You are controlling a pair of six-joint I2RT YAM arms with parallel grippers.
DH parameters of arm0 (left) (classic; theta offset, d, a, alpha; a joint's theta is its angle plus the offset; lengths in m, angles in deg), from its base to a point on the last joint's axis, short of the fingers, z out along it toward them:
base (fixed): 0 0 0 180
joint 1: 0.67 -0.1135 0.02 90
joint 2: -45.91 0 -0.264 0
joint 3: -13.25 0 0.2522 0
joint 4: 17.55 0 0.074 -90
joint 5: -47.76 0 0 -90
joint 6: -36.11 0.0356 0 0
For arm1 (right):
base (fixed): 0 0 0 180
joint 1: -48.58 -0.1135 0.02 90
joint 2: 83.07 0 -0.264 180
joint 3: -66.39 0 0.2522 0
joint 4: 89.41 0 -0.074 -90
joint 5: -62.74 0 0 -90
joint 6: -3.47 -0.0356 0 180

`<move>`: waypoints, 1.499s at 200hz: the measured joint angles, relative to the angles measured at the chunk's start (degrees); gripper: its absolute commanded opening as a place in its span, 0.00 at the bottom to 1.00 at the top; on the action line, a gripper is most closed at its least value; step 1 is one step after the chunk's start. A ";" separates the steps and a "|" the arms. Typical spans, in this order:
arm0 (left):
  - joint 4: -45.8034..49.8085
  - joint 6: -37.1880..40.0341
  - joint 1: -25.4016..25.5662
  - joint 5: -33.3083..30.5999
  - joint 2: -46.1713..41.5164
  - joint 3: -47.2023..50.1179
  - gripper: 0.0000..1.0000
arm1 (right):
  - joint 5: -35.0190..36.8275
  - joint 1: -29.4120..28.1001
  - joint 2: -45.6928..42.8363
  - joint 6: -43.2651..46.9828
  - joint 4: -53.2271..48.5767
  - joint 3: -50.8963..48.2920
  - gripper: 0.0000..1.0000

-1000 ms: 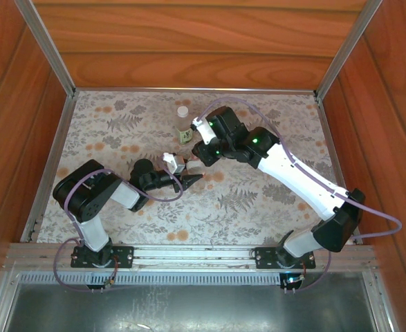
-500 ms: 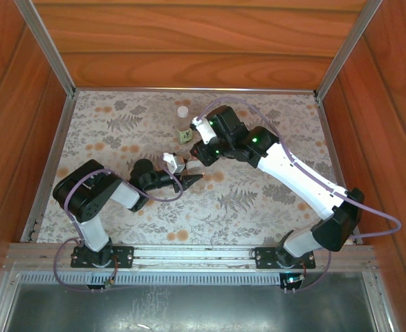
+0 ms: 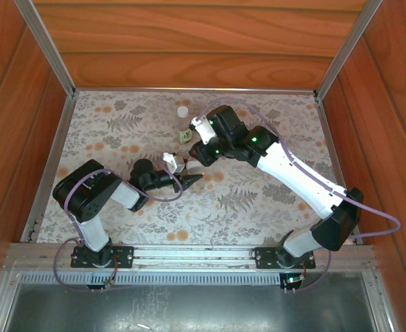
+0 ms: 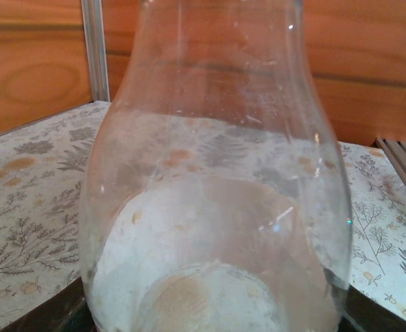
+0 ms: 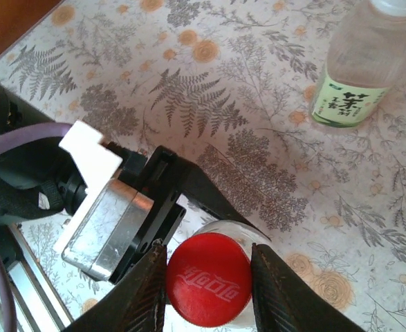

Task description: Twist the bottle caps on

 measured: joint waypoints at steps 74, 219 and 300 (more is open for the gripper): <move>-0.02 -0.02 -0.04 -0.02 0.00 0.02 0.57 | 0.00 0.04 0.00 0.90 0.83 -0.33 0.36; 0.00 0.00 -0.02 0.15 0.02 0.02 0.57 | 0.07 -0.02 -1.64 0.81 1.95 -2.19 0.38; 0.00 0.00 -0.02 0.09 0.02 0.02 0.57 | 0.02 -0.04 -1.62 0.81 1.75 -2.19 0.42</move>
